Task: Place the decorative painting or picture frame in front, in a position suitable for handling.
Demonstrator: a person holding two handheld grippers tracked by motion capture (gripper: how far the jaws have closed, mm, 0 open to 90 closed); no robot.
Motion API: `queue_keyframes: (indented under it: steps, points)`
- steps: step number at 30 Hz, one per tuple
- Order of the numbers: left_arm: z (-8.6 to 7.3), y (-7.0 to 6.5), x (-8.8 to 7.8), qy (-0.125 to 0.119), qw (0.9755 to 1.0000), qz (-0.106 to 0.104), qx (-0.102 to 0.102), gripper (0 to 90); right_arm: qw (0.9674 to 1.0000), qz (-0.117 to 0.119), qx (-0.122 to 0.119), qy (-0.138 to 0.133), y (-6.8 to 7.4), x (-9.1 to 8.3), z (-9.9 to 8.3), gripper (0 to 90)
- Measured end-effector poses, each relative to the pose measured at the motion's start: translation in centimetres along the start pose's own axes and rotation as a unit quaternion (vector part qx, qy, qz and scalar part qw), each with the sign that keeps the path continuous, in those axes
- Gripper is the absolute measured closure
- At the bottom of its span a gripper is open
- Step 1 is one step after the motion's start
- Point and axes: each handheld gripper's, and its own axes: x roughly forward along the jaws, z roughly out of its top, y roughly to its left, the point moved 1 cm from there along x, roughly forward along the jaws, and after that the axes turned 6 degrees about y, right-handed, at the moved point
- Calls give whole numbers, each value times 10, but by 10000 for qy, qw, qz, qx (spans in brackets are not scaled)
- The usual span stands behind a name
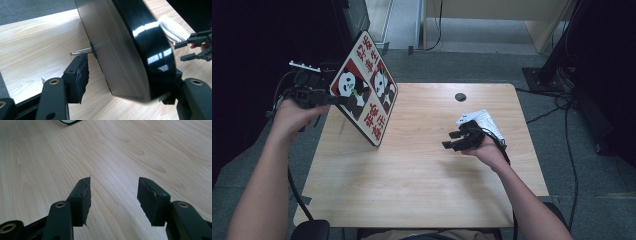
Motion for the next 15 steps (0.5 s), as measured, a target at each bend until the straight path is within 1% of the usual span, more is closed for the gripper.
queue_keyframes:
  steps: [1,3,4,8,9,12,13,15]
  points:
    - [4,-1,0,47,10000,55,39,362,10000,-2,-4,0,0,0,0,452]
    - [11,-2,-1,60,10000,52,61,362,10000,3,-1,9,0,0,0,451]
    - [15,-2,-2,79,9999,82,69,362,10000,6,2,16,0,0,0,452]
    - [30,0,-3,105,9997,205,80,368,10000,9,12,21,0,0,0,452]
    - [32,1,-2,96,9997,199,62,370,10000,2,11,18,1,0,0,452]
    - [41,3,0,198,9994,271,113,375,10000,2,-1,10,0,0,0,451]
    - [44,3,0,220,9993,282,113,376,10000,-2,2,5,0,0,0,452]
    - [49,5,1,207,9995,241,86,375,10000,-6,0,12,0,0,0,451]
